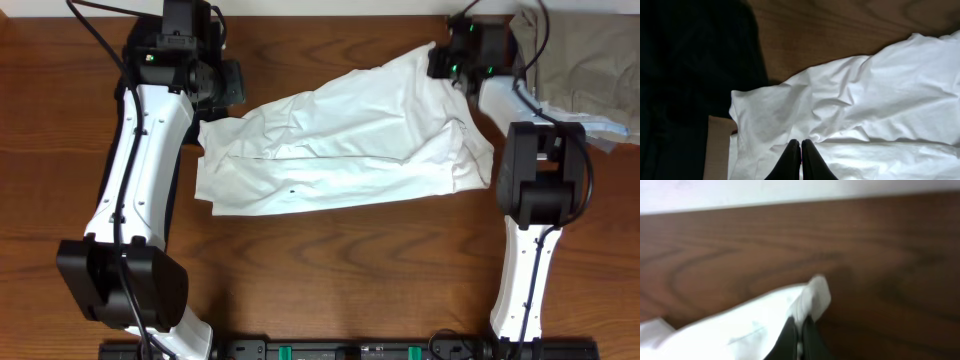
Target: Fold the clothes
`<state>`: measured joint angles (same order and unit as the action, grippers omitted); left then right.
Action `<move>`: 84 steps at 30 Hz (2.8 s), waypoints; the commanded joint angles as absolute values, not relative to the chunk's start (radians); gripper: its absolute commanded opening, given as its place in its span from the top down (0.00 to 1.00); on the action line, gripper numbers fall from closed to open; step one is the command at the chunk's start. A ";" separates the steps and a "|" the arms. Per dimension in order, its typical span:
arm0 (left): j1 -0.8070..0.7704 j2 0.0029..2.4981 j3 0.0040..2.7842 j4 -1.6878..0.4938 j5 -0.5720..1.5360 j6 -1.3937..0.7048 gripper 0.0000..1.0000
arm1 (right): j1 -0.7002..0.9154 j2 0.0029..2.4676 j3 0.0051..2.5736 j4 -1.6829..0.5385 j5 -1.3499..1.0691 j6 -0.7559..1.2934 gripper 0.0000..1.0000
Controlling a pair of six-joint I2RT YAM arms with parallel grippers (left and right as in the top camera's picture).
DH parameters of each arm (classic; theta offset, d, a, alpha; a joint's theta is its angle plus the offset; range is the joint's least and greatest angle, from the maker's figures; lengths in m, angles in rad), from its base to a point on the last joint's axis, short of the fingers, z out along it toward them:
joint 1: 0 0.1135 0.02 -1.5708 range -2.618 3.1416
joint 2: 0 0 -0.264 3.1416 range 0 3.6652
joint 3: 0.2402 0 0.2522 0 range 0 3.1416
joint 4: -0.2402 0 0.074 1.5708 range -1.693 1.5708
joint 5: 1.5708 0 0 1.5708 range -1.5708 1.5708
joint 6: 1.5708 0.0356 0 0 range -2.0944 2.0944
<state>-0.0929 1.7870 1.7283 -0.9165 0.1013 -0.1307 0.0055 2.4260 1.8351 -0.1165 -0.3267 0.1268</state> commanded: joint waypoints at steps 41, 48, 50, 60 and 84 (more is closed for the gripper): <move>-0.090 1.796 1.622 -1.154 0.094 -0.128 0.94 | 0.009 2.361 2.165 -1.688 -0.116 -0.103 0.67; -0.091 1.801 1.622 -1.128 0.101 -0.128 0.94 | 0.007 2.295 2.255 -1.665 -0.126 -0.121 0.37; -0.091 1.811 1.621 -1.133 0.138 -0.127 0.94 | 0.009 2.277 2.286 -1.656 -0.128 -0.122 0.30; -0.091 1.982 1.579 -1.082 0.075 -0.020 0.56 | 0.031 2.259 2.304 -1.630 -0.139 -0.138 0.26; -0.066 1.979 1.597 -1.018 0.060 0.125 0.52 | 0.031 2.259 2.304 -1.570 -0.139 -0.136 0.22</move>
